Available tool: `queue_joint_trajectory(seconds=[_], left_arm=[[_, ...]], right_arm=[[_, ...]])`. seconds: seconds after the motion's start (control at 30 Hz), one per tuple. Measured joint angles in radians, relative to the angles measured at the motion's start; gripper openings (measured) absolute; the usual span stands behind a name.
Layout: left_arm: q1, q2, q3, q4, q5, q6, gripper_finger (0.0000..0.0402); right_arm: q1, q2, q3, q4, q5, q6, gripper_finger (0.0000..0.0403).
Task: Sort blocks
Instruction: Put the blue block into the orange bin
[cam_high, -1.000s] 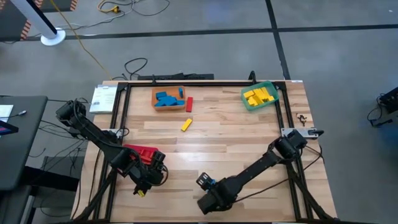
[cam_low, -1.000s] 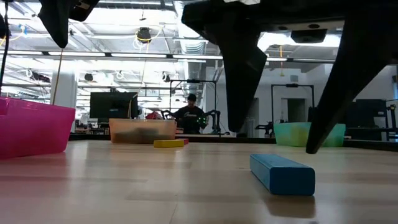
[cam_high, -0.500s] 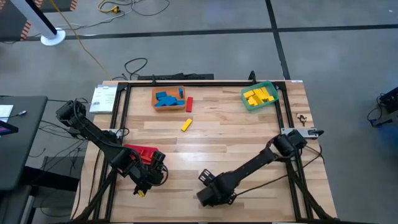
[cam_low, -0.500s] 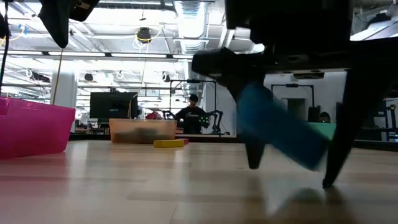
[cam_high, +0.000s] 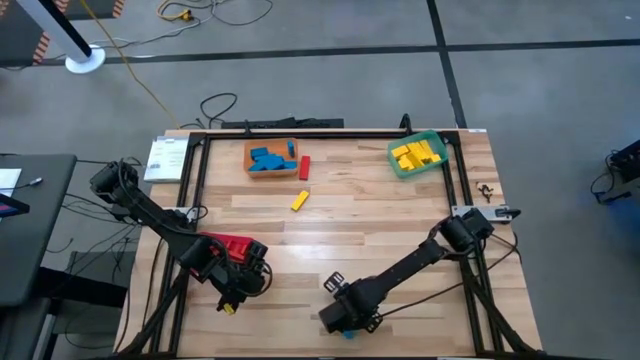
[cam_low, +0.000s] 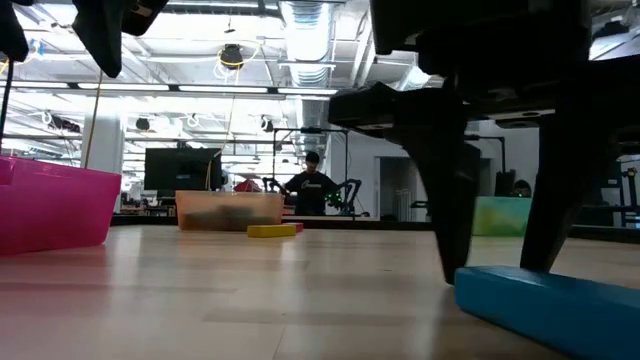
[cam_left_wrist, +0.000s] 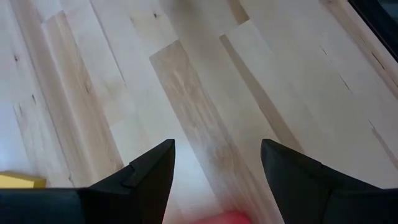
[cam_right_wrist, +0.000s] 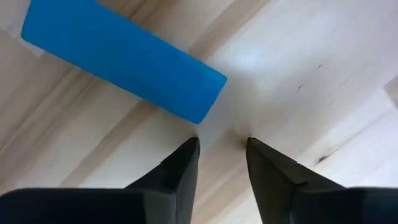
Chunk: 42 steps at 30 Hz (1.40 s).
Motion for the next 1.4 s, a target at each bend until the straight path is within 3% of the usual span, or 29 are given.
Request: queue_joint_trajectory(seconds=[0.17,0.37,0.53,0.63,0.73,0.97,1.13,1.4], left_arm=[[0.001,0.0,0.0,0.002,0.0,0.004,0.0234],[0.001,0.0,0.0,0.007,0.0,0.003,0.0234],[0.001,0.0,0.0,0.007,0.0,-0.001,0.0234],[0.001,0.0,0.0,0.007,0.0,0.002,0.0234],[0.001,0.0,0.0,0.007,0.0,0.008,0.0234],[0.001,0.0,0.0,0.01,0.0,0.048,0.0234],[0.001,0.0,0.0,0.01,0.001,0.053,0.0234],[0.001,0.0,0.0,0.01,0.001,0.053,0.0234]], right_arm=[[0.0,-0.004,0.0,-0.053,0.001,0.084,0.0153],[-0.002,-0.015,-0.003,-0.11,-0.012,0.234,0.0212],[-0.022,-0.016,0.019,-0.133,-0.218,0.48,0.0258],[-0.02,-0.017,0.019,-0.085,-0.344,0.628,0.0265],[0.003,-0.017,0.019,0.004,-0.395,0.748,0.0266],[0.048,-0.017,0.02,0.173,-0.385,0.961,0.0266],[0.06,-0.017,0.02,0.124,-0.258,1.092,0.0266],[0.051,-0.015,0.02,0.098,-0.157,1.182,0.0266]])
